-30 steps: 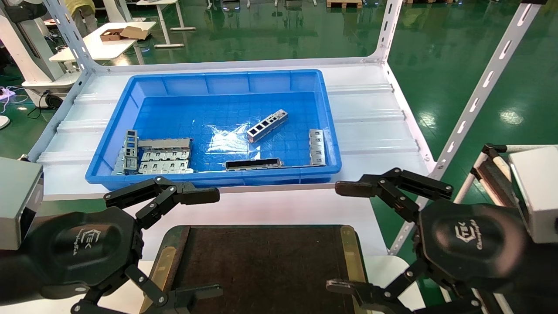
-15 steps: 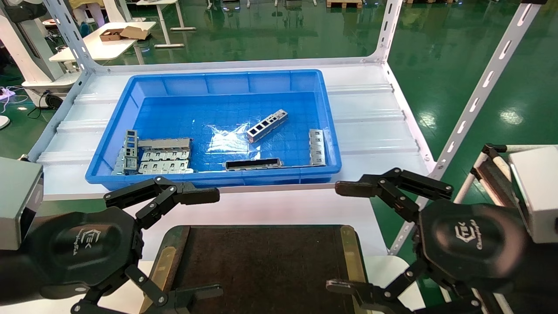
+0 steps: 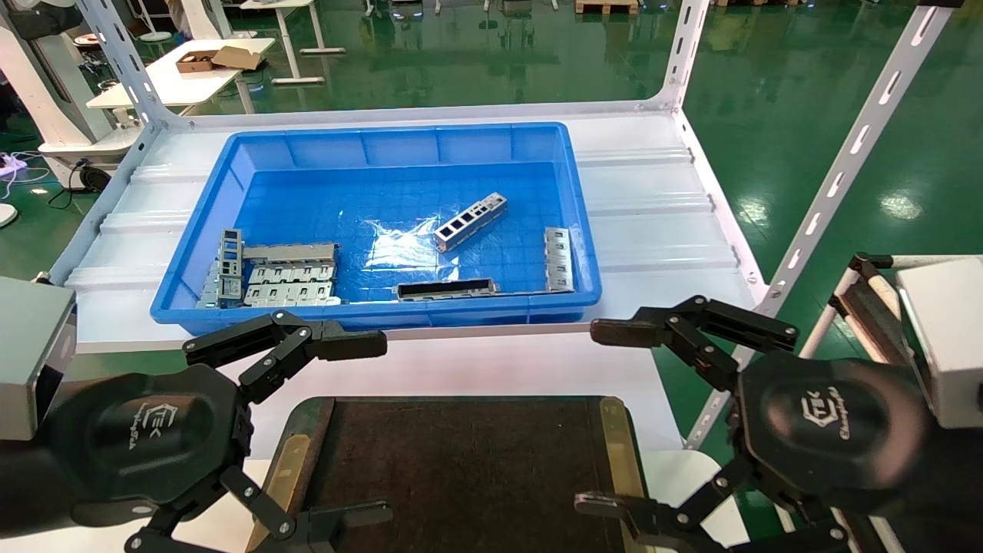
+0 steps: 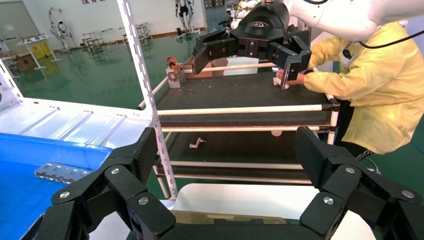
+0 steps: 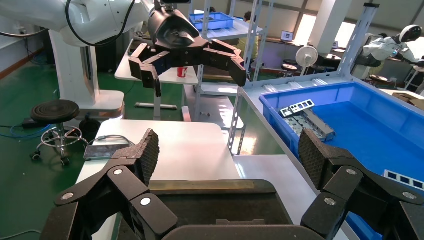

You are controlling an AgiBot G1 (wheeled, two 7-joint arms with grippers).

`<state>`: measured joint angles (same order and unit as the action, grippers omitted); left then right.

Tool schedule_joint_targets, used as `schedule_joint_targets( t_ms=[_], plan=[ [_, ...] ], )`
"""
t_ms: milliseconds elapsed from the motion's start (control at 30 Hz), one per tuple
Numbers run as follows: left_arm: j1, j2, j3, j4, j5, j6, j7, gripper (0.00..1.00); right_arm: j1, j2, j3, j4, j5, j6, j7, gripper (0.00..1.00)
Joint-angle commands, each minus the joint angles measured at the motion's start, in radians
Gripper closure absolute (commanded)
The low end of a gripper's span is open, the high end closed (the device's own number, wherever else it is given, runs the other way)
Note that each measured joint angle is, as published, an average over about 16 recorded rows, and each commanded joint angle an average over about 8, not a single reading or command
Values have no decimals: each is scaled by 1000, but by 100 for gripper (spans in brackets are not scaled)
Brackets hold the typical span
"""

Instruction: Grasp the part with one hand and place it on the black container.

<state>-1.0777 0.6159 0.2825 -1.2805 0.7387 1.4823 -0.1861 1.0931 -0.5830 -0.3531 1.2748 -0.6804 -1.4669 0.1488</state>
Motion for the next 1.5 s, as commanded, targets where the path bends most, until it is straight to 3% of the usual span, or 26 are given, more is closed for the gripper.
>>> schedule_joint_targets(
  t_ms=[33, 367, 667, 1033, 1500],
  plan=[
    [0, 0, -1, 0, -1, 1, 0, 0, 0, 0, 0, 0, 0, 0, 0, 0],
    [-35, 50, 32, 27, 91, -90, -5, 0, 0, 0, 0, 0, 0, 0, 0, 0],
    [-143, 180, 103, 170, 247, -201, 3, 0, 0, 0, 0, 0, 0, 0, 0, 0],
    [-290, 399, 162, 500, 413, -376, 158, 0, 0, 0, -1, 0, 0, 0, 0, 0],
    [-497, 645, 183, 992, 502, -596, 383, 0, 0, 0, -1, 0, 0, 0, 0, 0]
  ],
)
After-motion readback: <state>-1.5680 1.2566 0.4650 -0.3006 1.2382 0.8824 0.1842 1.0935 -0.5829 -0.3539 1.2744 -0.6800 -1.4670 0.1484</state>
